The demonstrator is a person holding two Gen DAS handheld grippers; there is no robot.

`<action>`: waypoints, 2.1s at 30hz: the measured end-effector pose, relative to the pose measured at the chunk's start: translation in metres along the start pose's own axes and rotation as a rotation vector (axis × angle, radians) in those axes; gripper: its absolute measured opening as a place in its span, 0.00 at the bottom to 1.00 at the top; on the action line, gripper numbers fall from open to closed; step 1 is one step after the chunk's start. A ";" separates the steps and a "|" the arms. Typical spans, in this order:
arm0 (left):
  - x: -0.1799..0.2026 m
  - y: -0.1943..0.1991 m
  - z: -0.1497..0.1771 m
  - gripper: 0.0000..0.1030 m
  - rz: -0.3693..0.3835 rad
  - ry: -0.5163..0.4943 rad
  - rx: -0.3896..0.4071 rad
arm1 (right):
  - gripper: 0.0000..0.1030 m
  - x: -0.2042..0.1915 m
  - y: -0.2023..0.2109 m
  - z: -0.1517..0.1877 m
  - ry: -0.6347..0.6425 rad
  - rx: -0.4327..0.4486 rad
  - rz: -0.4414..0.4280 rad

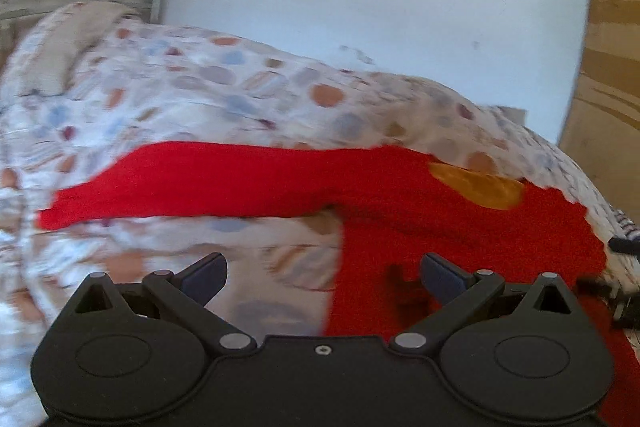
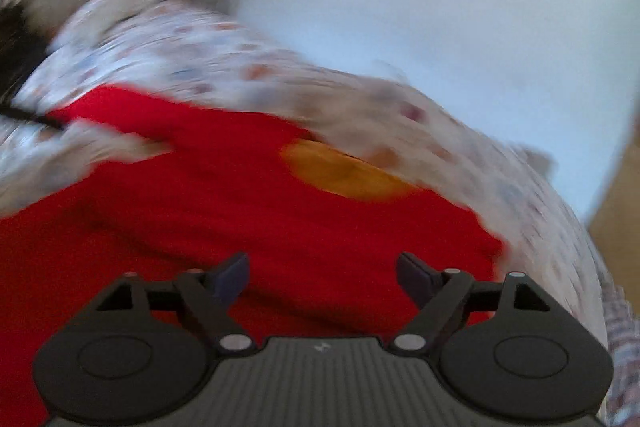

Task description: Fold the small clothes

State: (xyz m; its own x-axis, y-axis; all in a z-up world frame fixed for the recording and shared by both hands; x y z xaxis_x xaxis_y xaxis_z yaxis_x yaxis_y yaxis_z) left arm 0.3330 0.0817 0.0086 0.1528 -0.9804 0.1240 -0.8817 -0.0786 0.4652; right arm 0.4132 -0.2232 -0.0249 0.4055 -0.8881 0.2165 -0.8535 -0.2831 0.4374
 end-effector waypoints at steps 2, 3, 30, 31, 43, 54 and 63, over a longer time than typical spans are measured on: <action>0.015 -0.017 0.002 1.00 0.003 -0.022 -0.017 | 0.82 0.044 -0.007 0.002 -0.141 0.007 0.045; 0.022 -0.026 0.003 1.00 0.009 -0.032 -0.021 | 0.81 0.066 -0.013 0.002 -0.219 0.011 0.053; 0.050 -0.072 0.029 0.99 0.001 -0.100 -0.120 | 0.51 0.156 -0.078 0.003 -0.295 0.029 0.251; 0.048 -0.072 0.030 0.99 0.004 -0.096 -0.121 | 0.53 0.152 -0.066 0.009 -0.262 0.024 0.251; 0.048 -0.070 0.033 1.00 -0.010 -0.087 -0.124 | 0.63 0.059 -0.051 0.059 0.367 -0.080 0.290; 0.065 -0.077 0.034 1.00 -0.015 -0.115 -0.151 | 0.10 0.061 -0.045 0.068 0.283 -0.163 0.350; 0.057 -0.075 0.043 1.00 0.011 -0.087 -0.131 | 0.56 0.111 -0.008 0.058 -0.145 -0.110 0.202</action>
State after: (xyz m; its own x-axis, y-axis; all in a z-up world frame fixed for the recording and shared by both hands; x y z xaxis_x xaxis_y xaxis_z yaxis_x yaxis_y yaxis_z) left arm 0.3886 0.0237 -0.0570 0.0991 -0.9935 0.0558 -0.8167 -0.0492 0.5750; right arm 0.4464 -0.3404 -0.0549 0.1723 -0.9675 0.1852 -0.8684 -0.0605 0.4921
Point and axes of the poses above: each gripper's, at about its wrist camera, not at the fingertips, and y roughly against the way its jaws point, x to its right, z to its underside, the point moved 2 cm from there along -y, roughly the way its jaws point, and after that the axes turned 1 degree about -z, right-handed, at the moved point
